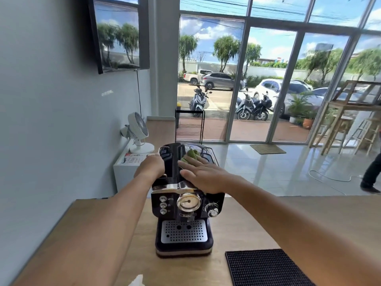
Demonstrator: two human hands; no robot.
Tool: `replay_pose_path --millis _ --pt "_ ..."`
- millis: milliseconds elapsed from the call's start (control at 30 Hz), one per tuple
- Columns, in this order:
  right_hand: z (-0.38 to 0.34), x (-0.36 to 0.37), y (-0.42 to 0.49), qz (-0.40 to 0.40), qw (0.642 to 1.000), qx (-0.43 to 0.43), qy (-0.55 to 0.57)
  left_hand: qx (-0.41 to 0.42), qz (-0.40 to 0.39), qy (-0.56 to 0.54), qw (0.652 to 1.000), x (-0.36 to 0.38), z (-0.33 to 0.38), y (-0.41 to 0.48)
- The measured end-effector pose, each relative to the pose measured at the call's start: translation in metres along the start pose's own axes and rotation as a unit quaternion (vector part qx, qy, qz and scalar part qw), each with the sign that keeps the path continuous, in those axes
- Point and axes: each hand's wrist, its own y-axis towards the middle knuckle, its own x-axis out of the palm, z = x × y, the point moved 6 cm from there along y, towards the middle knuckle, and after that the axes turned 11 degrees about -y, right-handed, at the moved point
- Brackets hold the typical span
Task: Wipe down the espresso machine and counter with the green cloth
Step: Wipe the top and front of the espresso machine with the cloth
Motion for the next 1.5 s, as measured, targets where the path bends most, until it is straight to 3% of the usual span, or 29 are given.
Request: replay_pose_path --millis 133,267,433,533,667,767,933,1100,1167,1267,1333,1400,1500 --pt "0.026 -0.002 0.010 -0.015 0.999 0.037 0.010 0.014 -0.013 0.017 1.000 0.000 0.004 -0.001" --pt "0.001 -0.002 0.054 -0.015 0.996 0.090 -0.008 0.003 -0.011 -0.015 1.000 -0.003 0.002 -0.005" --pt "-0.038 -0.006 0.015 0.013 0.998 -0.038 -0.055 -0.021 -0.004 -0.087 0.996 -0.004 -0.001 -0.006" --pt "-0.027 -0.012 -0.019 0.005 0.996 -0.085 -0.034 -0.034 -0.017 -0.118 0.992 -0.002 0.001 -0.009" --pt "0.011 -0.020 0.010 0.013 1.000 -0.003 0.001 -0.041 -0.023 -0.111 0.993 -0.004 0.004 -0.014" --pt "-0.004 -0.019 0.043 0.013 1.000 0.027 -0.003 -0.048 -0.018 -0.114 0.992 -0.006 0.002 -0.013" --pt "-0.048 -0.018 0.013 0.054 0.993 -0.083 -0.069 -0.072 -0.024 -0.161 0.984 -0.005 0.001 -0.016" --pt "-0.033 -0.023 -0.024 0.078 0.981 -0.177 -0.030 -0.075 -0.030 -0.171 0.982 -0.004 0.001 -0.019" --pt "-0.014 -0.035 -0.017 0.131 0.981 -0.142 0.000 -0.083 -0.033 -0.181 0.979 -0.003 0.000 -0.018" --pt "0.016 -0.059 0.014 0.237 0.970 -0.016 0.057 -0.087 -0.037 -0.178 0.979 -0.001 -0.002 -0.015" --pt "0.028 -0.072 0.044 0.259 0.960 0.035 0.100 -0.092 -0.027 -0.188 0.977 0.000 -0.004 -0.013" --pt "0.032 -0.073 0.081 0.208 0.970 0.056 0.117 -0.091 -0.016 -0.195 0.976 -0.001 -0.006 -0.009" --pt "0.025 -0.043 0.125 0.054 0.995 0.062 0.050 -0.088 -0.031 -0.174 0.980 0.001 -0.007 -0.006"
